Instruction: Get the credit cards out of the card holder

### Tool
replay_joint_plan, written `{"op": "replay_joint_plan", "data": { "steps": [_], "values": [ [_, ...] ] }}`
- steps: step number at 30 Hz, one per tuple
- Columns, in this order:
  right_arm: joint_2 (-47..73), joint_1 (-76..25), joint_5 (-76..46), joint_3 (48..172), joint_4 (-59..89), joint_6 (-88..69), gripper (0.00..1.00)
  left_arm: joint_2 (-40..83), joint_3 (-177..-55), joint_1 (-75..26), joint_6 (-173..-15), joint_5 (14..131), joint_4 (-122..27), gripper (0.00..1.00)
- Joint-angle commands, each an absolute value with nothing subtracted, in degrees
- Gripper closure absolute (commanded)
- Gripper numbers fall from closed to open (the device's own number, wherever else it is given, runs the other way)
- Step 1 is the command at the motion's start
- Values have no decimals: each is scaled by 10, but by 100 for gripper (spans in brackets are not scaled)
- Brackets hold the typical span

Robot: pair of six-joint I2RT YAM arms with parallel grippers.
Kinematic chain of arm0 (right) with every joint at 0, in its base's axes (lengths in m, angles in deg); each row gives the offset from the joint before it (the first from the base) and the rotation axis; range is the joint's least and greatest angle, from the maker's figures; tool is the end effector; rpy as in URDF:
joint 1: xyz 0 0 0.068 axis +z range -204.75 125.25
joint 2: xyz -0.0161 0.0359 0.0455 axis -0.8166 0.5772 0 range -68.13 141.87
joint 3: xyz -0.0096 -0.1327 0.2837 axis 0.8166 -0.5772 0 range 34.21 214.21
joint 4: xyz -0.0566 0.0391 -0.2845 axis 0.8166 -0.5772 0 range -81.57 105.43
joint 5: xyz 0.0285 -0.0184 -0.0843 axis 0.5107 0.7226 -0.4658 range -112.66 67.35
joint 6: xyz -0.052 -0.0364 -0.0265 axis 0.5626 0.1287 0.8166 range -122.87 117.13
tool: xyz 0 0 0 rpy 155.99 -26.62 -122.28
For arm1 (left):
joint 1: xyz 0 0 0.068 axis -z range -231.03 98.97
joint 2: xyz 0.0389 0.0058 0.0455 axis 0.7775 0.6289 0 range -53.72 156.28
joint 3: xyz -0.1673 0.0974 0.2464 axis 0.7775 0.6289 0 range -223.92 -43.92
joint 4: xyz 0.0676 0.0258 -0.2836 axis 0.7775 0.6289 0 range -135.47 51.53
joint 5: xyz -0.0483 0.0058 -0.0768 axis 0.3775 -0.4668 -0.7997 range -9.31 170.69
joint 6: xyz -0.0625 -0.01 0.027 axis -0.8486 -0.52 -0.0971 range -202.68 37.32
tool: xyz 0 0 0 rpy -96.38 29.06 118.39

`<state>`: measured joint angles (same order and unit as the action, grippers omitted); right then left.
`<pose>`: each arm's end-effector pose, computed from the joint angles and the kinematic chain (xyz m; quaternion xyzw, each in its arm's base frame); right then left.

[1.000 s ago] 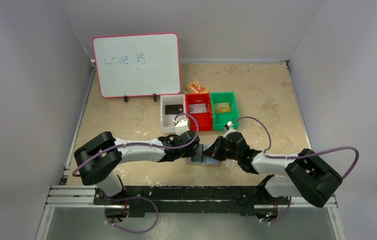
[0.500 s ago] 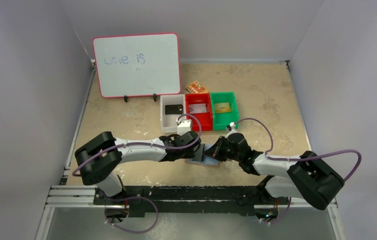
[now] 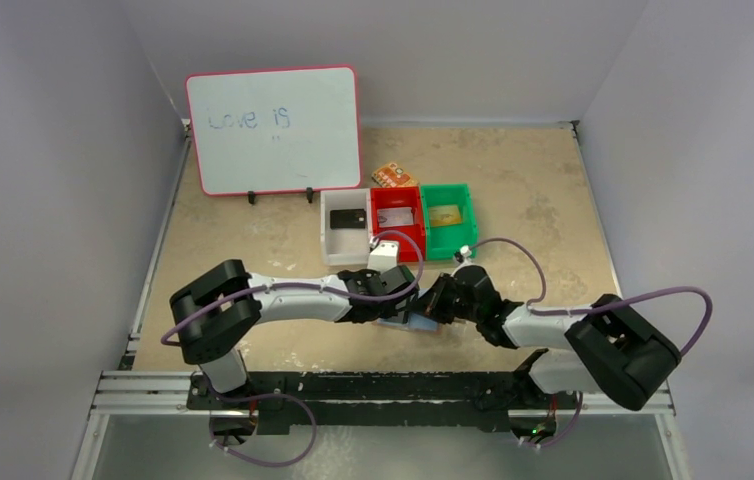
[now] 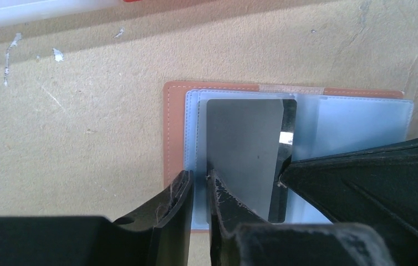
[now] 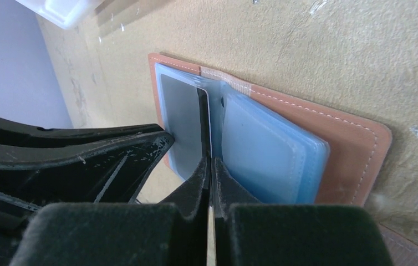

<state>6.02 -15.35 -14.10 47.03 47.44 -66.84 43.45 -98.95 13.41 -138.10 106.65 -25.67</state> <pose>0.1763 0.1556 0.1293 0.1463 0.8489 0.4351 0.2619 0.1785 -0.3168 0.1652 0.0201 0.9467 -0.0953 0.3070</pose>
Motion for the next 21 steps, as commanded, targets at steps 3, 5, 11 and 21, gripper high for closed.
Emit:
{"op": "replay_joint_plan", "data": {
  "steps": [3, 5, 11, 21],
  "values": [
    [92, -157, -114, 466, 567, -715, 94, 460, -997, 146, -1370, 1085, -216, 89],
    [105, -158, -115, 468, 574, -723, 91, 462, -998, 148, -1374, 1085, -216, 91],
    [132, -159, -122, 452, 609, -746, 83, 465, -1000, 150, -1381, 1086, -219, 94],
    [126, -160, -132, 436, 628, -736, 100, 460, -995, 151, -1388, 1102, -212, 96]
  ]
}}
